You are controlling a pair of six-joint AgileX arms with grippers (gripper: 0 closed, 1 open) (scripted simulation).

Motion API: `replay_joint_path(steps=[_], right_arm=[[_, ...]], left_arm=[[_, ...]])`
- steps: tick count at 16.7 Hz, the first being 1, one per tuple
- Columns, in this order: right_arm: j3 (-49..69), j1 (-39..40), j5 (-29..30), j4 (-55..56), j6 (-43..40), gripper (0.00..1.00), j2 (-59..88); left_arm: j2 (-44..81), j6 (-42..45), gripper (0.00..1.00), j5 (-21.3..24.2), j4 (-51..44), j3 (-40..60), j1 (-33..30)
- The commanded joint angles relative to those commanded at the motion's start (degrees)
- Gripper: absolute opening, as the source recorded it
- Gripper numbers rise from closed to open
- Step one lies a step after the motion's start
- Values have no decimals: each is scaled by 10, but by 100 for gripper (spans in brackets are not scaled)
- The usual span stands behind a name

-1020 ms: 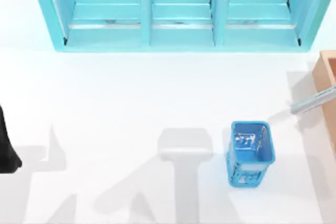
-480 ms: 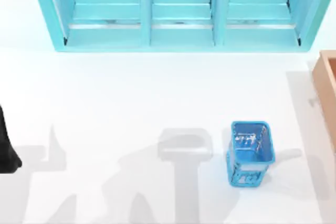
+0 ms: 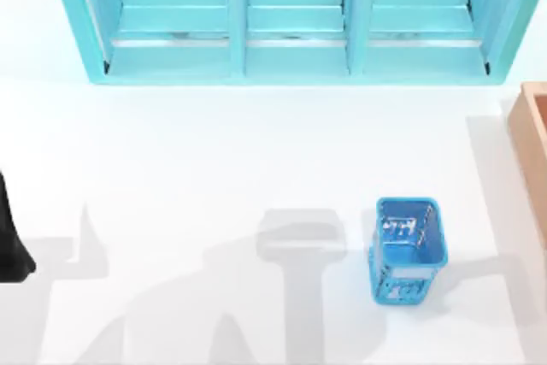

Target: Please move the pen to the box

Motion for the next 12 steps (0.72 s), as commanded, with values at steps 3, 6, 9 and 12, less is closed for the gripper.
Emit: replay_joint_path(steps=[3, 6, 9, 12], right_arm=[[-11, 4, 1, 11, 1, 0, -5], [-63, 6, 1, 64, 6, 0, -7], [-134, 10, 2, 128, 9, 0, -6], [-154, 11, 5, 149, 10, 0, -6]], left_arm=[[0, 0, 100, 0, 0, 0, 0], [0, 0, 100, 0, 0, 0, 0], [0, 0, 100, 0, 0, 0, 0], [0, 0, 100, 0, 0, 0, 0]])
